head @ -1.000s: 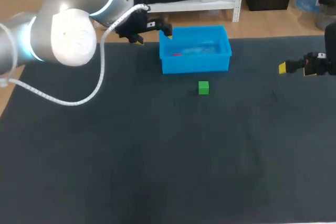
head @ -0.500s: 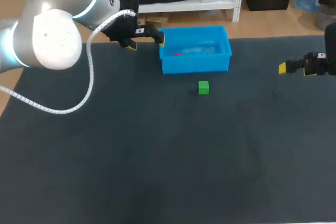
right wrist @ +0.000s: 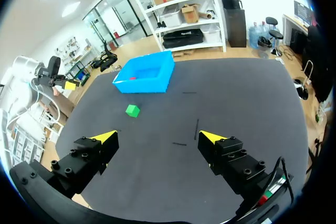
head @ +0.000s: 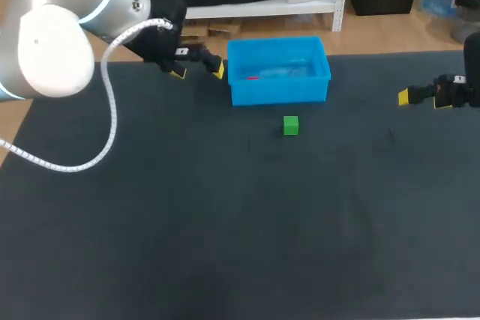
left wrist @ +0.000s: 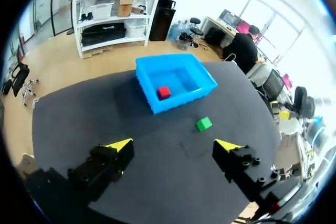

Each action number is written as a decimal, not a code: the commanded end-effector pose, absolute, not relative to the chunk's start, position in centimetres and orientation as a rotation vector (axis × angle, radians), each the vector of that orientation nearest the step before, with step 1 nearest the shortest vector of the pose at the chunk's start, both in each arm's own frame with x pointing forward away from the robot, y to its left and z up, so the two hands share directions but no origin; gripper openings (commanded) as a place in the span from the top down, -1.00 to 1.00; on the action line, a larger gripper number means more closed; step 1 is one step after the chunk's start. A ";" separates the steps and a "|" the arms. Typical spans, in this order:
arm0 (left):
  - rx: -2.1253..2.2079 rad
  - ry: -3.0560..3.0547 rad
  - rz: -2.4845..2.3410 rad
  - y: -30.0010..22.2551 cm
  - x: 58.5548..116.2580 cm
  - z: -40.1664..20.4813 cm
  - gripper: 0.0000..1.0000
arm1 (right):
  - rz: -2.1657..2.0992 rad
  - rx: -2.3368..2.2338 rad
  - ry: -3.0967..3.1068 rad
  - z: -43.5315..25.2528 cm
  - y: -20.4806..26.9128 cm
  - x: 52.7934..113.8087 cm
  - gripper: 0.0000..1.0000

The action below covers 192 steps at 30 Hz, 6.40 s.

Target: Use the left arm to pick the red cube and place it into the blue plastic box first, then use the right arm to grasp the green cube and put it into the same blue plastic box after the first action is fully finished.

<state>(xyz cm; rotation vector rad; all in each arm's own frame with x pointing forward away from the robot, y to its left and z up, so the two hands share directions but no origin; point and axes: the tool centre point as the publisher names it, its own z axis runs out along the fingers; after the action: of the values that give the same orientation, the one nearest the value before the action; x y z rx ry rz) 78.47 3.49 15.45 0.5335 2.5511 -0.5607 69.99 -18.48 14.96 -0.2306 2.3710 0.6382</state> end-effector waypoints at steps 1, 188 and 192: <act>0.559 2.539 -0.576 4.4 77.4 15.7 -1.00 | 0.636 -0.231 2.372 15.0 -18.5 70.0 -1.00; 0.560 2.572 -0.601 8.4 73.0 14.8 -1.00 | 0.131 -0.143 3.009 13.3 -6.0 76.8 -1.00; 0.560 2.572 -0.601 8.4 73.0 14.8 -1.00 | 0.123 -0.140 3.016 13.2 -5.5 76.9 -1.00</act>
<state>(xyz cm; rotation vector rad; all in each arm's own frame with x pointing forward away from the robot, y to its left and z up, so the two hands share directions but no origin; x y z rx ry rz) 73.04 8.36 14.82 0.5601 2.5728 -0.5999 76.41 -5.95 13.22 -0.1424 3.0011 0.1340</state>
